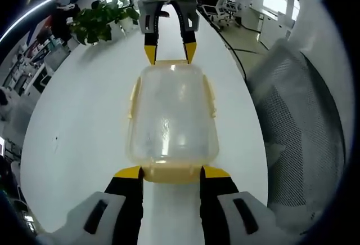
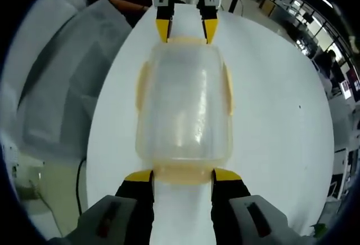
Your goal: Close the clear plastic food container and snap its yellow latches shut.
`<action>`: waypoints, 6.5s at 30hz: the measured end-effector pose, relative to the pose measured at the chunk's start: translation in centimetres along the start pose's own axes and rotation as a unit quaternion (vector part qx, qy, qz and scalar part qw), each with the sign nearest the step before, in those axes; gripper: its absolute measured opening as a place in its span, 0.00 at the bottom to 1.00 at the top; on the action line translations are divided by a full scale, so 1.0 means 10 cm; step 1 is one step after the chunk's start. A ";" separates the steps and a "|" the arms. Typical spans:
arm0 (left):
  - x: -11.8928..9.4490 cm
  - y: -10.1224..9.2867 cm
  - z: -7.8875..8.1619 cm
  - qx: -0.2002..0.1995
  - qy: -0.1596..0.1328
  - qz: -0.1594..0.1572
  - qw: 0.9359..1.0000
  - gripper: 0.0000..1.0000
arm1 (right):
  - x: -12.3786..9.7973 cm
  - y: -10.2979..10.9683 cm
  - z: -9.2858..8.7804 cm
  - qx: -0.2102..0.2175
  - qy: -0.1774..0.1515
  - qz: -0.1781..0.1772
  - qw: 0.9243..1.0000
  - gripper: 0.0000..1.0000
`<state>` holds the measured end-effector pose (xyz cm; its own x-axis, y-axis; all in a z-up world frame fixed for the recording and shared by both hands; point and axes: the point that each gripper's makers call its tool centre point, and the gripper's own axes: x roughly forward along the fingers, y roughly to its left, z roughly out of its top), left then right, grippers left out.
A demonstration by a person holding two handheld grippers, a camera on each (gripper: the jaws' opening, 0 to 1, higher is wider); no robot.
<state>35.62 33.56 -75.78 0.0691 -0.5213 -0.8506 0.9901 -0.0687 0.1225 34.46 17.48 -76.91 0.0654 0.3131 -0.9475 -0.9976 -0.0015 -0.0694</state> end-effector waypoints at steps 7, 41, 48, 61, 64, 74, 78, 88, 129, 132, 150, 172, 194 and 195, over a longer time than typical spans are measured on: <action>0.07 0.01 0.08 0.005 0.000 -0.002 1.000 0.38 | 0.00 0.01 -0.10 0.004 0.005 0.004 1.000 0.38; 0.30 0.02 0.11 -0.021 0.000 -0.026 0.999 0.38 | 0.06 -0.03 -0.28 0.018 0.004 0.044 0.999 0.38; 0.31 0.02 0.11 -0.021 -0.001 -0.032 0.999 0.38 | 0.05 -0.01 -0.28 0.020 0.008 0.052 0.998 0.38; 0.31 0.01 0.11 -0.022 -0.003 -0.042 0.999 0.40 | 0.04 0.00 -0.28 0.042 0.007 0.047 0.998 0.39; 0.31 0.02 0.07 -0.012 0.010 -0.030 0.999 0.44 | 0.05 -0.01 -0.29 0.052 0.004 0.044 0.998 0.43; 0.17 0.02 0.04 -0.051 -0.004 -0.023 0.998 0.45 | -0.09 0.01 -0.28 0.100 -0.020 0.023 0.995 0.47; 0.09 0.07 0.09 -0.105 -0.027 -0.003 0.994 0.44 | -0.17 -0.03 -0.31 0.155 -0.031 -0.003 0.987 0.45; 0.05 0.13 0.14 -0.271 -0.057 0.037 0.960 0.43 | -0.24 0.01 -0.23 0.392 -0.107 -0.029 0.913 0.38; 0.30 -0.01 0.18 -0.506 -0.089 0.028 0.857 0.25 | 0.09 0.08 -0.14 0.632 -0.129 -0.013 0.764 0.26; 0.30 -0.02 0.18 -0.511 -0.086 0.031 0.855 0.26 | 0.08 0.05 -0.16 0.643 -0.144 -0.016 0.752 0.27; 0.26 0.02 0.16 -0.491 -0.103 0.019 0.865 0.28 | 0.02 0.02 -0.10 0.600 -0.167 -0.035 0.781 0.31; 0.09 0.03 0.12 -0.383 -0.084 0.023 0.920 0.30 | -0.08 0.10 -0.17 0.507 -0.116 -0.057 0.852 0.31; -0.04 0.11 0.24 -0.285 -0.074 0.045 0.954 0.30 | -0.15 0.19 -0.16 0.382 -0.053 -0.066 0.920 0.27; -0.04 0.11 0.25 -0.282 -0.072 0.046 0.956 0.30 | -0.16 0.19 -0.17 0.375 -0.047 -0.067 0.923 0.26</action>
<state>36.41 31.58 -74.04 0.1811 -0.6172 -0.7657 0.8922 0.4306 -0.1361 32.49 15.35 -76.11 0.2220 0.3445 -0.9122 -0.7179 0.6908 0.0862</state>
